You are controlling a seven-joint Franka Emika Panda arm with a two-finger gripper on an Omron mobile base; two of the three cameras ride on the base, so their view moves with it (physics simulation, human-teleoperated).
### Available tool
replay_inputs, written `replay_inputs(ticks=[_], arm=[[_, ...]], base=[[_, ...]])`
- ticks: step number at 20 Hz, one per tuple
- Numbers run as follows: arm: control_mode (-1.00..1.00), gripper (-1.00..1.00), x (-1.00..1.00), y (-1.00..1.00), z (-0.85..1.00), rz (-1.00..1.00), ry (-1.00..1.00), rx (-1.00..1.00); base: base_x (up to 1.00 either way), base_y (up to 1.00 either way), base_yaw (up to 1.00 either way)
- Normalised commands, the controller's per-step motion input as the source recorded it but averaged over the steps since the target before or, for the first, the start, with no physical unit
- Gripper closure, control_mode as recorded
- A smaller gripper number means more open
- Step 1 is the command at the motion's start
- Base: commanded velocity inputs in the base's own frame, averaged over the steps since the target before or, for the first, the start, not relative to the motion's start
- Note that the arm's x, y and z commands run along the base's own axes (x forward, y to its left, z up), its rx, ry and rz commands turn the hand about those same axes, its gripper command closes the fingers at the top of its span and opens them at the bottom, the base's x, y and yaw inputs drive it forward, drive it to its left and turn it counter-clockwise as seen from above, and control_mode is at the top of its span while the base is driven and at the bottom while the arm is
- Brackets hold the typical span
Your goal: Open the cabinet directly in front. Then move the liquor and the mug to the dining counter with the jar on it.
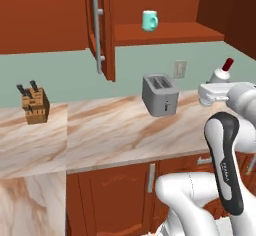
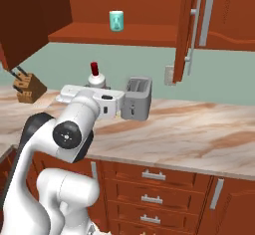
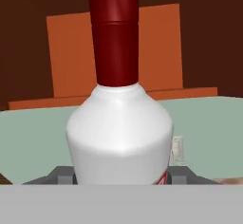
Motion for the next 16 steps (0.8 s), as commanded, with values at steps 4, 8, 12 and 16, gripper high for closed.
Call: replay_inputs(ticks=[4,8,12,16], arm=[[1.0,1.0,0.0,0.0,0.0,0.0,0.0,0.0],[1.0,1.0,0.0,0.0,0.0,0.0,0.0,0.0],[1.0,1.0,0.0,0.0,0.0,0.0,0.0,0.0],[1.0,1.0,0.0,0.0,0.0,0.0,0.0,0.0]], base=[[-0.27,-0.03,-0.77],[0.0,0.01,-1.0],[0.0,0.0,-1.0],[0.0,0.0,-1.0]])
